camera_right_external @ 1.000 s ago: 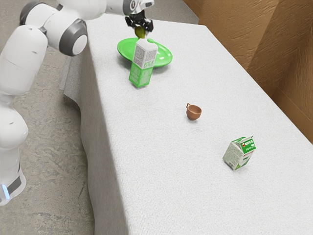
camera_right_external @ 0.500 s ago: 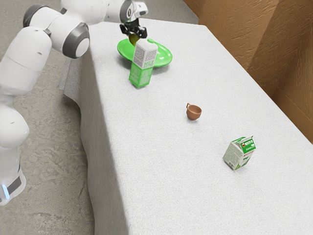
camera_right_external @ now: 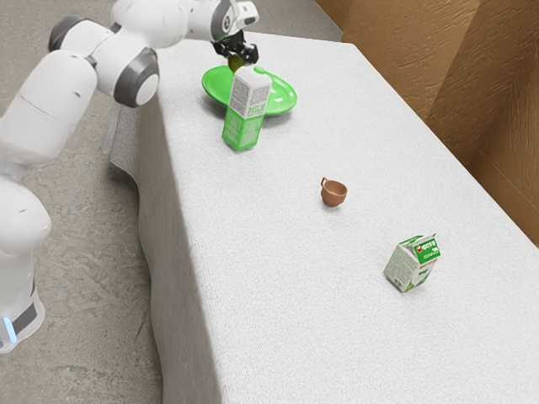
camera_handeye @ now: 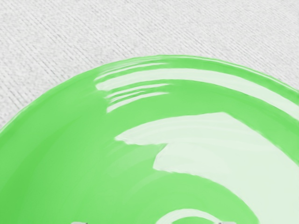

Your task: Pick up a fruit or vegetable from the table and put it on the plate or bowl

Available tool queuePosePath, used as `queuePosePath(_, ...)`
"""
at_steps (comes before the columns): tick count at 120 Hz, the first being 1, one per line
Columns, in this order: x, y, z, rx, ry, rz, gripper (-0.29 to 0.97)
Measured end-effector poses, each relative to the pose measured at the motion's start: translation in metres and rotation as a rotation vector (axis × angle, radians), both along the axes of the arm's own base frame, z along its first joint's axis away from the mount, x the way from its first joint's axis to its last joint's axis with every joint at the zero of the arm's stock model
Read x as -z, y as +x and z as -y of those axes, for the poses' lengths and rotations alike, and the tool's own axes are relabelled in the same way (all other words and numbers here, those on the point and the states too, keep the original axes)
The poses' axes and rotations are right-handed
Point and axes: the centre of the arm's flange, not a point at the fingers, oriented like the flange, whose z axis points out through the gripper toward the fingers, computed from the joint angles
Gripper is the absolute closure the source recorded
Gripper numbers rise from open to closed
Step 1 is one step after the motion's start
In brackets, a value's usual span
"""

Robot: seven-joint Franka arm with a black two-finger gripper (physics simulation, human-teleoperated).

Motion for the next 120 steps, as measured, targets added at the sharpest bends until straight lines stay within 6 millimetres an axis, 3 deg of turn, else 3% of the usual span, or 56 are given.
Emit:
queuePosePath(30,0.022,0.009,-0.001,-0.002,-0.008,0.004,0.36)
queuePosePath(53,0.03,0.01,-0.002,-0.007,-0.03,0.024,0.11)
queuePosePath(62,-0.001,0.005,0.003,0.008,0.003,0.017,0.07)
queuePosePath(67,-0.044,0.002,0.019,0.045,0.044,-0.002,0.06)
queuePosePath(74,-0.109,-0.004,0.055,0.117,0.089,-0.048,0.05)
queuePosePath(81,-0.15,-0.012,0.103,0.203,0.064,-0.128,0.04)
queuePosePath(87,-0.163,-0.016,0.157,0.297,0.009,-0.218,0.03)
queuePosePath(98,-0.176,0.0,0.275,0.511,-0.046,-0.404,0.02)
queuePosePath(106,-0.191,0.0,0.358,0.639,-0.054,-0.538,0.02)
queuePosePath(114,-0.215,-0.016,0.42,0.712,-0.066,-0.638,0.02)
queuePosePath(120,-0.242,-0.039,0.463,0.758,-0.064,-0.683,0.02)
